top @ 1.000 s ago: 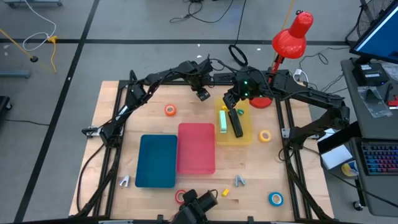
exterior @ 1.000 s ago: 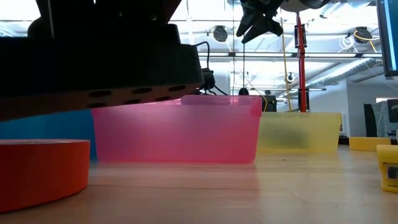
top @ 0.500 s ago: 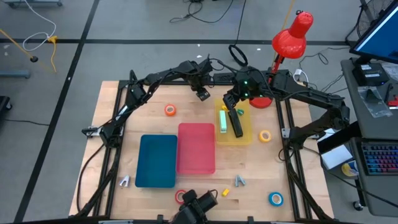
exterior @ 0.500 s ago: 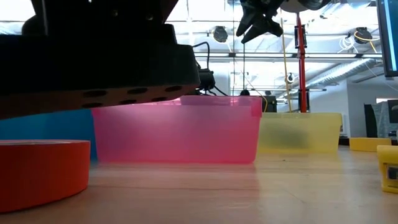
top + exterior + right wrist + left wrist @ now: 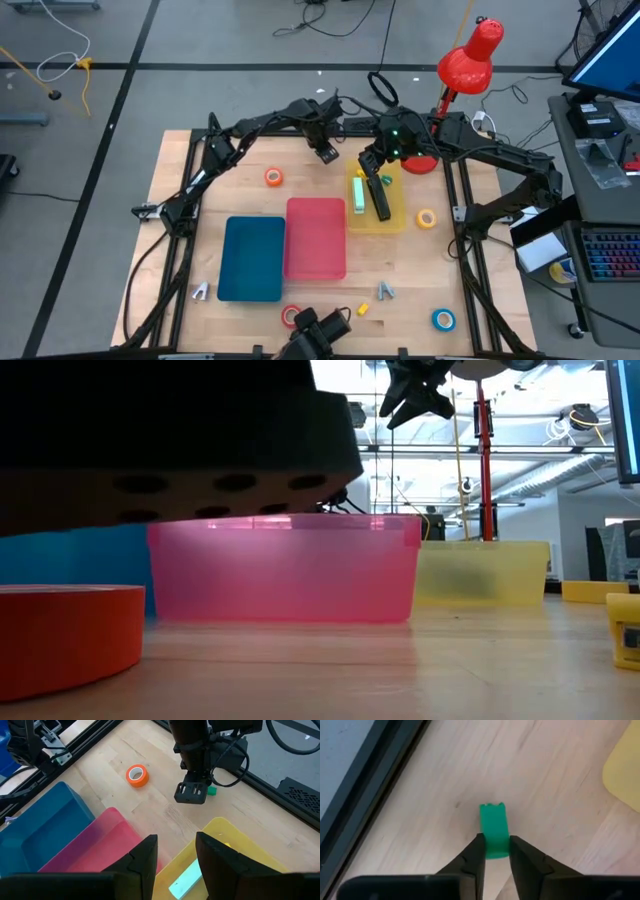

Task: Pick and place Stapler, Stapler remover, tape
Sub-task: Put the green stapler into the yellow bin

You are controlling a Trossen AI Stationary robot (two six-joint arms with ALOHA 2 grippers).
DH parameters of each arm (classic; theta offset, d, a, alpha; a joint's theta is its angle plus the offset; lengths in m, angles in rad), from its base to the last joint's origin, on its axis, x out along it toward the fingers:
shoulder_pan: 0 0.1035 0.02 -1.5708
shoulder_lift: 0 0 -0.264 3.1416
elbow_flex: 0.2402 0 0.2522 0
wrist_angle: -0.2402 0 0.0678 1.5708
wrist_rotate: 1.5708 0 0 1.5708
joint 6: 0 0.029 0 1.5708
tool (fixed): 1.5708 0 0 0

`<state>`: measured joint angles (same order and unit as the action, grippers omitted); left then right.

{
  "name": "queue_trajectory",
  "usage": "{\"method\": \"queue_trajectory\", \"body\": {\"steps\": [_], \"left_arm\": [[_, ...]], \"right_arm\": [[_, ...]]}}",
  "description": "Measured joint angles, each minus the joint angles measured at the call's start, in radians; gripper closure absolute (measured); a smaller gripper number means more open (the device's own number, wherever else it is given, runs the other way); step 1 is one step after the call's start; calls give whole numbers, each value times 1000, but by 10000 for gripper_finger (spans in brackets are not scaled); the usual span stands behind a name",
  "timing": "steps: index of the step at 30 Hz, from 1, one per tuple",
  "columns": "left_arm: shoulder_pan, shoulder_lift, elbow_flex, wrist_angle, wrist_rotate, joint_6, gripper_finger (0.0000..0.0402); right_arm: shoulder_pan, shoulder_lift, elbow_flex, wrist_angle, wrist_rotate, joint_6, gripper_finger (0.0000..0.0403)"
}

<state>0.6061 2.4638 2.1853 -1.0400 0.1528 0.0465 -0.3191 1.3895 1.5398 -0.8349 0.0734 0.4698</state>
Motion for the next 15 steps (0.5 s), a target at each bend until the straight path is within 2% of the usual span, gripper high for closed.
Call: {"method": "queue_trajectory", "body": {"steps": [15], "left_arm": [[-13,0,1,-4,-76,22,330]], "right_arm": [[0,0,0,0,0,-1,277]]}}
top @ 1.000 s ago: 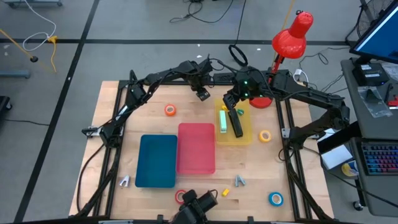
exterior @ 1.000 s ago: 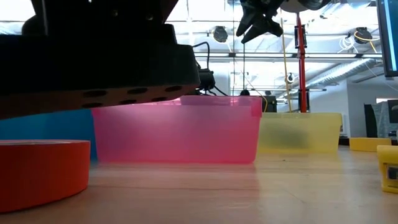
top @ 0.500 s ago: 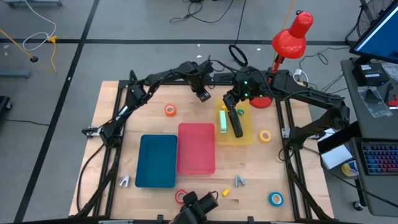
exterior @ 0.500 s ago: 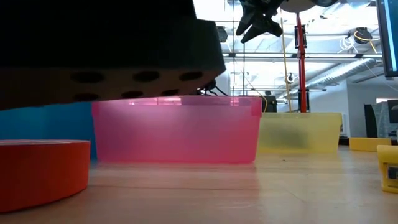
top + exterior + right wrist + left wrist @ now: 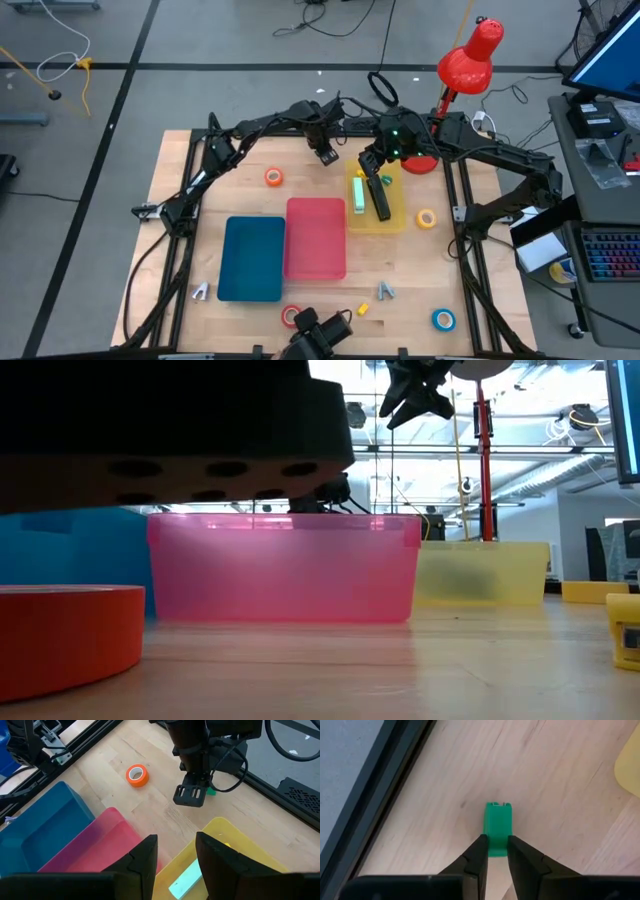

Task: Pick and place Stapler, Stapler remover, tape
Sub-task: Put the green stapler into the yellow bin

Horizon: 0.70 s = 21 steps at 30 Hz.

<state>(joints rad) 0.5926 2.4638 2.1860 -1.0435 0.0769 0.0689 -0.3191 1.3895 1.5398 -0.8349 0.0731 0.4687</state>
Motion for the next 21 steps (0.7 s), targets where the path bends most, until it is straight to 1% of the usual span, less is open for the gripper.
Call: {"method": "queue_trajectory", "body": {"steps": [7,9,14,18,21], "left_arm": [[0,0,0,-2,1,5,332],[0,0,0,-3,1,5,341],[1,0,0,-3,0,28,394],[1,0,0,-3,-6,29,391],[1,0,0,-3,-6,31,398]], "right_arm": [[0,0,0,0,1,-1,277],[0,0,0,0,1,-1,277],[0,0,0,0,2,-1,277],[0,0,0,0,2,-1,277],[0,0,0,0,3,-1,277]]}}
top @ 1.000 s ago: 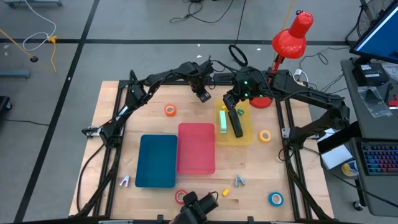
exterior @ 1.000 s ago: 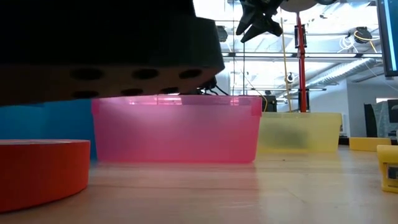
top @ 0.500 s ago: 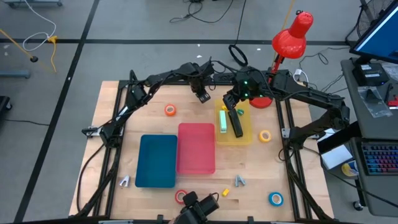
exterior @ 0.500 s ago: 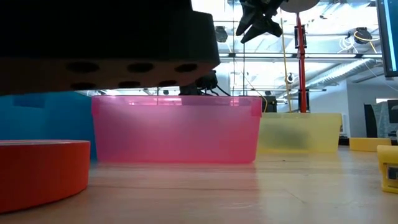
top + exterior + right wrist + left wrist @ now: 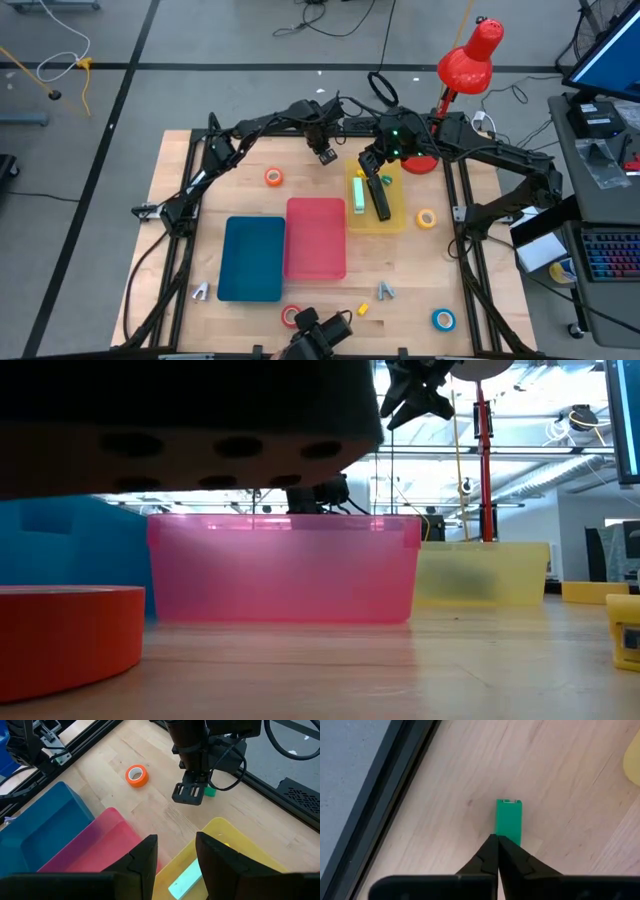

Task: Pick and place Stapler, Stapler remover, tape
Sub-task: Put the green stapler into the yellow bin

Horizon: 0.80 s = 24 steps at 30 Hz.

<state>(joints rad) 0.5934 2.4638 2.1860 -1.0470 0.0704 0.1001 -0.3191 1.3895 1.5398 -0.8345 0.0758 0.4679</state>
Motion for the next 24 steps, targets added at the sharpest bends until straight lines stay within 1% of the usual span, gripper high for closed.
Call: {"method": "queue_trajectory", "body": {"steps": [4,9,11,14,18,20,22,24], "left_arm": [[0,0,0,-2,-18,0,395],[0,0,0,-18,-129,16,398],[0,0,0,-17,-151,28,391],[2,-11,-1,-14,-155,24,380],[2,-50,-1,-2,-144,18,374],[0,-65,-1,7,-121,31,374],[-2,-73,-1,17,-76,78,374],[-2,-77,-1,25,-4,134,374]], "right_arm": [[0,0,0,0,0,0,277],[0,0,0,0,1,0,277],[0,0,0,0,1,0,277],[0,0,0,0,1,-1,277],[0,0,0,0,1,-8,277],[0,0,0,0,1,-8,277],[0,0,0,0,1,-10,277],[0,0,0,0,1,-11,277]]}}
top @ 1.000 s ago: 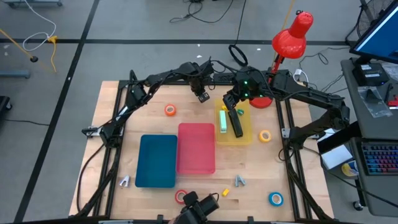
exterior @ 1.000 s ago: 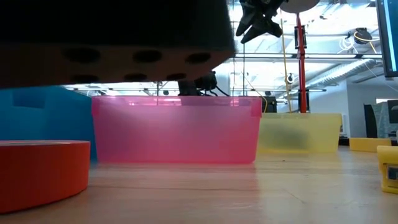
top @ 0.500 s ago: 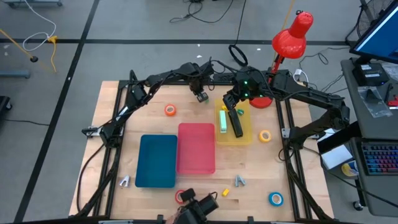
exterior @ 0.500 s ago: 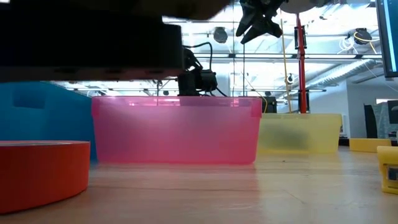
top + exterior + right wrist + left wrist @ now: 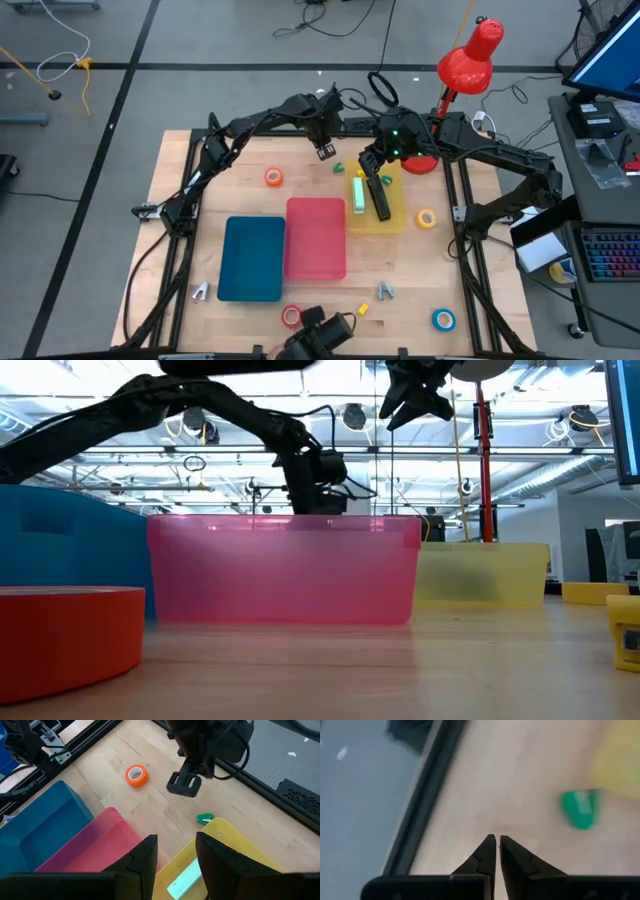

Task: Pick and place Stapler, Stapler remover, tape
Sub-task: Put the green stapler into the yellow bin

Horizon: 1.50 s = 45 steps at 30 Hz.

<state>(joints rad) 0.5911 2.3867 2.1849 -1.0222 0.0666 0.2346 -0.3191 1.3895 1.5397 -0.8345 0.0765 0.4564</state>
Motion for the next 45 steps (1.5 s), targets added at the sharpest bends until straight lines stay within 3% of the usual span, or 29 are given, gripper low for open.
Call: {"method": "queue_trajectory", "body": {"steps": [4,9,18,23,28,36,45], "left_arm": [[-4,0,0,-25,167,21,373],[-27,8,0,-26,177,14,351],[-67,15,0,-15,177,-31,204],[-83,18,-37,49,165,-48,159],[-82,18,-37,49,153,-64,157],[-58,18,-37,44,222,-89,164],[-22,8,-36,-2,161,219,165]], "right_arm": [[0,0,0,0,0,0,277],[0,0,0,0,0,0,277],[0,0,0,0,0,0,277],[0,0,0,0,0,2,277],[0,0,0,0,0,3,277],[0,0,0,0,0,3,277],[0,0,0,0,-2,3,277]]}}
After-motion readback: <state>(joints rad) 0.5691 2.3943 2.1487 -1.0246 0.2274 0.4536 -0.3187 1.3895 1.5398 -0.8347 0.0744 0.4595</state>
